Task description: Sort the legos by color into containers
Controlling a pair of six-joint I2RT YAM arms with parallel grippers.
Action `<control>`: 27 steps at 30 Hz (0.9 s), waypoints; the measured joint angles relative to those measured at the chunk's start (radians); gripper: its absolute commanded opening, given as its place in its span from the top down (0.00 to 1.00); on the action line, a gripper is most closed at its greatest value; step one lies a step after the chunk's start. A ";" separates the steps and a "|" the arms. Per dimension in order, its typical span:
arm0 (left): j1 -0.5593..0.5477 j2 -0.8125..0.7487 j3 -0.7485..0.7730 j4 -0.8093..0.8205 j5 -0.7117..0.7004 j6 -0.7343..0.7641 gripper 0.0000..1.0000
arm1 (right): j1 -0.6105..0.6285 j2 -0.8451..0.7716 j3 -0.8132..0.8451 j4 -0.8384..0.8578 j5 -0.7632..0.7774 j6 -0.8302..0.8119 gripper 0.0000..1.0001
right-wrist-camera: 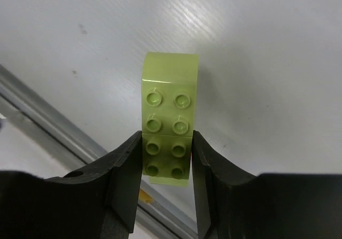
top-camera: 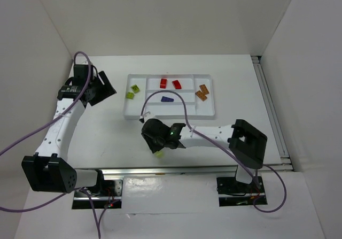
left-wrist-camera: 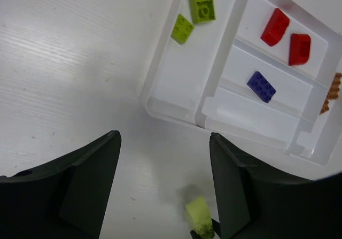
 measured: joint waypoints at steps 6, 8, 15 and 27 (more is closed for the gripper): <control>0.004 -0.040 -0.118 0.163 0.282 0.049 0.29 | -0.207 -0.277 -0.011 0.018 -0.139 -0.021 0.81; 0.004 -0.065 -0.175 0.236 0.397 0.058 0.26 | -0.354 -0.380 -0.029 0.068 -0.229 -0.026 0.81; -0.015 -0.064 -0.333 0.558 0.832 0.037 0.10 | -0.652 -0.495 -0.105 0.255 -0.607 0.027 0.81; -0.253 0.095 -0.357 0.946 1.096 -0.086 0.03 | -0.750 -0.489 -0.243 0.513 -1.007 0.220 0.81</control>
